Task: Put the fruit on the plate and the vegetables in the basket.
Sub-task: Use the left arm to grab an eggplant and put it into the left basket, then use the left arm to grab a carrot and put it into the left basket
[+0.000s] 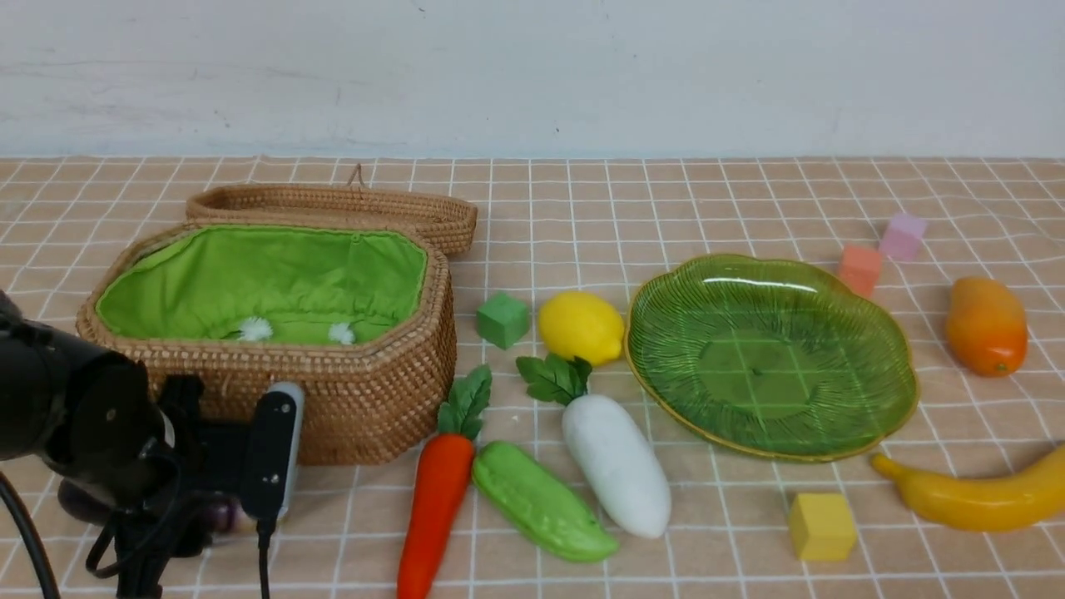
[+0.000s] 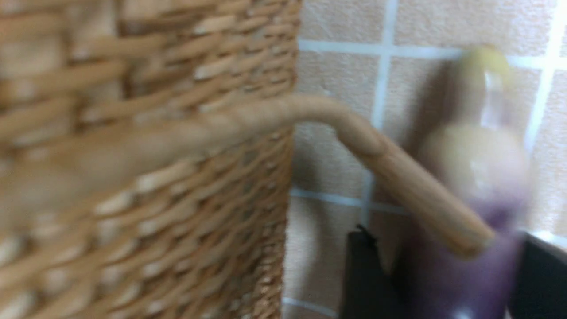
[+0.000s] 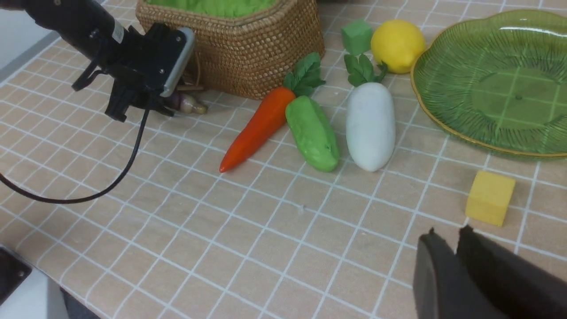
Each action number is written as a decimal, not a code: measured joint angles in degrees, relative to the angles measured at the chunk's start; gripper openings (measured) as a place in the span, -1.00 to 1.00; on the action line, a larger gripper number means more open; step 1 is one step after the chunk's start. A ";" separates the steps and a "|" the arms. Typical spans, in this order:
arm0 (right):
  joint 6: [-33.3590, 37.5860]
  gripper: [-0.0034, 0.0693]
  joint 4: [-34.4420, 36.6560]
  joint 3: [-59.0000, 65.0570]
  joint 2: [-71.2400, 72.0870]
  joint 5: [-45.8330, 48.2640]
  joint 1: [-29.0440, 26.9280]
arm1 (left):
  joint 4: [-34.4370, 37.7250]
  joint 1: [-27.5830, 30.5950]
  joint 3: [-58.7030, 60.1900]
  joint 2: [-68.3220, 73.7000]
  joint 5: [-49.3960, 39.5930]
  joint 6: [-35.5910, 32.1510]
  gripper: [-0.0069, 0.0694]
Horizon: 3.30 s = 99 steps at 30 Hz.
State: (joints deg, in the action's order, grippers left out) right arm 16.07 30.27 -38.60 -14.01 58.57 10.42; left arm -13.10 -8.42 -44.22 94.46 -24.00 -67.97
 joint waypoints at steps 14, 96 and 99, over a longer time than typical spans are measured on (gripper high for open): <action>0.00 -0.64 -0.18 0.00 0.00 -4.37 0.00 | 7.93 0.00 0.31 -18.09 -17.88 8.36 0.02; 0.00 -0.58 3.05 0.00 0.00 -11.15 0.00 | -6.32 -24.21 -24.89 -17.98 -28.98 46.02 -0.15; 0.00 -0.58 3.05 0.00 0.00 -11.15 0.00 | -5.34 -17.16 -24.89 -16.81 -26.99 32.97 -0.15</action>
State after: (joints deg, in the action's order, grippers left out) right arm 16.07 33.32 -38.60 -14.01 47.42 10.42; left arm -18.43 -25.58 -69.11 77.65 -51.00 -35.00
